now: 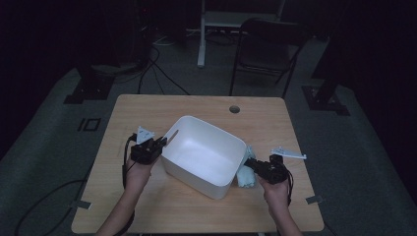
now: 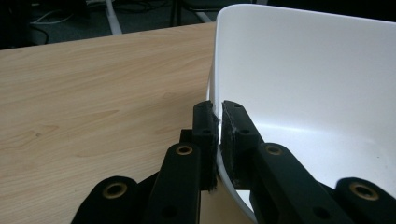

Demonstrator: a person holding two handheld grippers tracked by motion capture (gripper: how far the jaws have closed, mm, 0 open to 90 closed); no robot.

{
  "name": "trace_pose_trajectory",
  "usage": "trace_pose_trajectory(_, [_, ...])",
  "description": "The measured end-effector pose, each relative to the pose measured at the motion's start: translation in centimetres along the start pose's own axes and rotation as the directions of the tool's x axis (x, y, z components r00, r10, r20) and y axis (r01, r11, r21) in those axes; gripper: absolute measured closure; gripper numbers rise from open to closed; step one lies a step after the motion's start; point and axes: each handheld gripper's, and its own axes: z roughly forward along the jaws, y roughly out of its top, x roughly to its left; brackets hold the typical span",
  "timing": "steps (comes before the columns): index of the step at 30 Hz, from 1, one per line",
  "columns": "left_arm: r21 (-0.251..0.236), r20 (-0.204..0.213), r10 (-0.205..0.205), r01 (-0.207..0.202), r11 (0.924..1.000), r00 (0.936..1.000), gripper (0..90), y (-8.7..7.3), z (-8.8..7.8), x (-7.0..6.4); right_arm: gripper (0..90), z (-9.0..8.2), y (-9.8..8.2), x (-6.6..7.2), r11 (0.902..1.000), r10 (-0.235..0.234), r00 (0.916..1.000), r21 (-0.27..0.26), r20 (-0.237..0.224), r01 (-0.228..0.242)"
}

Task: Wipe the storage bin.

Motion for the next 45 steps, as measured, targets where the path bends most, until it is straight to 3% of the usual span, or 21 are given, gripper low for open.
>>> trace_pose_trajectory(9, [0.008,0.000,0.011,-0.011,0.9999,0.9999,84.6,0.1,0.0,-0.1,84.2,1.2,-1.0,-1.1,0.9990,0.027,0.9993,0.036,0.025,-0.028])
trace_pose_trajectory(14, [0.002,0.001,0.002,-0.002,1.0000,1.0000,84.6,0.0,0.0,-0.2,84.3,2.3,-2.1,-1.7,0.9956,0.030,0.9979,0.087,0.057,-0.035])
trace_pose_trajectory(21, [0.007,-0.013,0.006,-0.006,1.0000,0.9999,84.2,0.0,0.0,-0.5,84.4,4.6,-4.3,-3.3,0.9784,0.061,0.9923,0.190,0.107,-0.081])
trace_pose_trajectory(25, [0.009,-0.023,0.004,-0.004,1.0000,0.9997,84.0,0.1,0.1,-0.5,84.3,4.4,-4.1,-3.5,0.9740,0.105,0.9912,0.193,0.081,-0.119])
trace_pose_trajectory(29, [0.008,-0.021,0.003,-0.003,1.0000,0.9998,84.1,0.1,0.1,-0.6,84.3,2.6,-3.1,-2.0,0.9869,0.095,0.9952,0.129,0.024,-0.097])
trace_pose_trajectory(32, [0.007,-0.012,0.005,-0.005,1.0000,0.9999,84.3,0.1,0.2,-0.5,84.4,2.4,-3.2,-1.3,0.9921,0.048,0.9975,0.113,0.051,-0.054])
trace_pose_trajectory(34, [0.008,-0.012,0.006,-0.006,0.9999,0.9999,84.3,0.1,0.2,-0.5,84.4,2.7,-3.6,-1.8,0.9898,0.073,0.9963,0.120,0.047,-0.078])
trace_pose_trajectory(38, [0.010,-0.019,0.009,-0.008,0.9999,0.9998,84.0,0.1,0.1,-0.5,84.5,4.3,-4.7,-2.5,0.9794,0.078,0.9923,0.179,0.097,-0.094])
trace_pose_trajectory(42, [0.012,-0.033,0.000,0.001,0.9999,0.9995,84.1,0.2,0.2,-0.6,84.4,4.4,-4.8,-2.7,0.9734,0.101,0.9907,0.197,0.090,-0.118])
trace_pose_trajectory(45, [0.003,-0.031,-0.008,0.009,1.0000,0.9995,84.1,0.1,0.2,-0.6,84.3,3.1,-4.2,-1.5,0.9810,0.096,0.9945,0.165,0.041,-0.102])
